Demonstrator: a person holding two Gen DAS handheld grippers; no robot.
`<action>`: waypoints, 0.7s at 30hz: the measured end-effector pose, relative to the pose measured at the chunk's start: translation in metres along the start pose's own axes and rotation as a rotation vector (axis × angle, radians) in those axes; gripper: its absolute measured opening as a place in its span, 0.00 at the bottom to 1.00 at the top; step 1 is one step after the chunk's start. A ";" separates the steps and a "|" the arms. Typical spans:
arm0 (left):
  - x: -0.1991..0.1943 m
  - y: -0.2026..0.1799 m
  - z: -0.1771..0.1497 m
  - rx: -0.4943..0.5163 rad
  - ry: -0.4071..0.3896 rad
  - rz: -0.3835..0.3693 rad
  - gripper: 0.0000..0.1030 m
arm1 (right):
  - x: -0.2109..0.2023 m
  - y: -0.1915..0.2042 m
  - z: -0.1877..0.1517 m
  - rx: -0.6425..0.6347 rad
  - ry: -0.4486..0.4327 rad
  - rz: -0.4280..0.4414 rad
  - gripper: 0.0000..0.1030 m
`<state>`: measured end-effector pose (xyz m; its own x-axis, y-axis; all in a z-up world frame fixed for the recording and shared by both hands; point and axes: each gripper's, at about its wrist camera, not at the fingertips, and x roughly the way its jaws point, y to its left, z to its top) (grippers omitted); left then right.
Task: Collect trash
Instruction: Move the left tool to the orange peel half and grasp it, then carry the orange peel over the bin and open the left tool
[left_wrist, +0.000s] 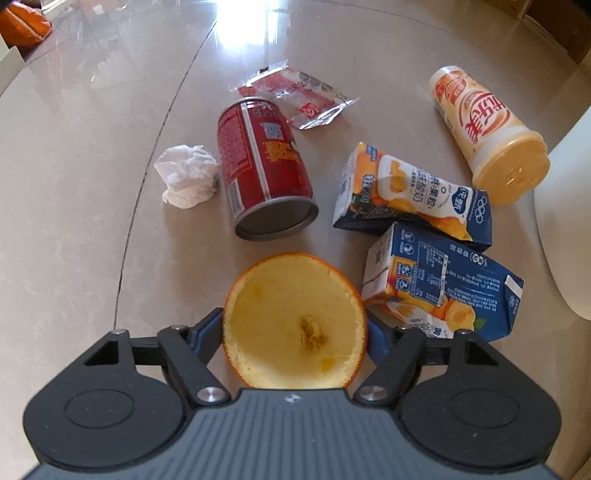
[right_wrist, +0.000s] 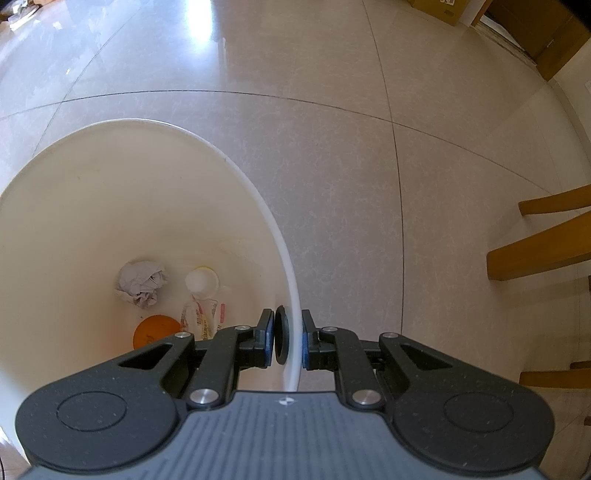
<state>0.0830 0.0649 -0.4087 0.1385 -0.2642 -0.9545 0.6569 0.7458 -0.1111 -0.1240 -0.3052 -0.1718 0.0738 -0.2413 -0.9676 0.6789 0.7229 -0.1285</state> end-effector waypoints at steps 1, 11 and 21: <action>-0.001 0.000 0.001 0.007 0.008 0.001 0.69 | 0.000 0.000 0.000 -0.001 0.000 -0.001 0.16; -0.017 -0.014 0.004 0.104 0.072 0.045 0.63 | 0.000 -0.002 0.001 0.004 0.006 0.010 0.16; -0.097 -0.040 0.050 0.219 0.071 0.024 0.62 | 0.002 -0.002 0.001 -0.015 0.011 0.015 0.16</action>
<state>0.0803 0.0299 -0.2980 0.1083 -0.1982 -0.9742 0.8006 0.5984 -0.0327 -0.1241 -0.3078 -0.1735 0.0753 -0.2233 -0.9718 0.6667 0.7360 -0.1174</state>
